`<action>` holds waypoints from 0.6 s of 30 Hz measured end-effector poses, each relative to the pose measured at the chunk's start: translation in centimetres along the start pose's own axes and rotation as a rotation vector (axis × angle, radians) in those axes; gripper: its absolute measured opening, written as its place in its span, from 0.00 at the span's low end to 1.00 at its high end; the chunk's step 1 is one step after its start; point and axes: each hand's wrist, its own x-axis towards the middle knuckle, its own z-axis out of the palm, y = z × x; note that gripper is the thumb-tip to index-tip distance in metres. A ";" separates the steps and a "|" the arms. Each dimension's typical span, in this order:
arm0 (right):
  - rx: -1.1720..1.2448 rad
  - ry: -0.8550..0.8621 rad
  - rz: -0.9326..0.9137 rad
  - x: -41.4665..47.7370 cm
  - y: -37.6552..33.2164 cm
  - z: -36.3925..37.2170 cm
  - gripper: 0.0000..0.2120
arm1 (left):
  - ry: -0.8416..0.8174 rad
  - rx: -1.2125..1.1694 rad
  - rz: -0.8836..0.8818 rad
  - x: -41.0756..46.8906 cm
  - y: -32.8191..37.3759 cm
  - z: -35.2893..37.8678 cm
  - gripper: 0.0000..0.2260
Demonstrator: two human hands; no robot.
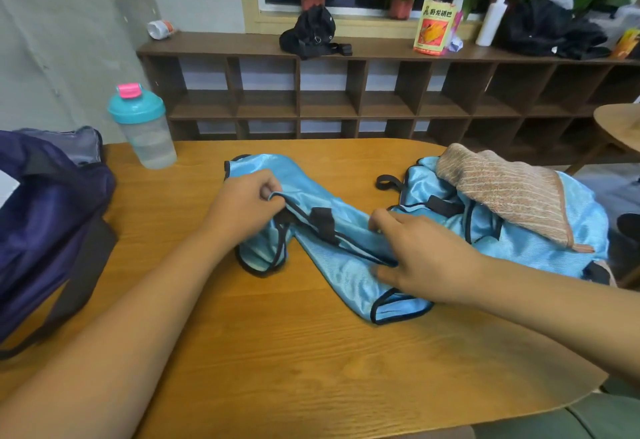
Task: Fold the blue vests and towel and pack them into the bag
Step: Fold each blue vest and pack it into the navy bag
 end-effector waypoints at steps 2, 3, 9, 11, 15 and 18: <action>-0.002 -0.010 0.008 -0.1 0.6 -0.1 0.18 | 0.028 0.039 -0.037 0.5 -1.1 -1.0 0.05; -0.005 -0.002 0.011 -0.1 1.0 -0.3 0.15 | 0.043 0.060 -0.049 0.8 -1.6 -1.4 0.05; 0.104 0.125 0.110 1.5 3.7 -2.0 0.04 | -0.042 0.013 -0.014 1.3 -2.9 -2.8 0.11; 0.178 0.153 0.127 2.3 3.9 -3.0 0.05 | -0.093 -0.100 0.030 0.9 -1.5 -2.7 0.13; 0.258 0.187 0.124 4.1 3.1 -5.0 0.04 | -0.086 -0.068 0.222 -0.4 2.5 -1.4 0.09; 0.270 0.220 0.082 5.3 1.9 -6.2 0.05 | -0.073 0.058 0.396 -1.1 5.6 0.0 0.17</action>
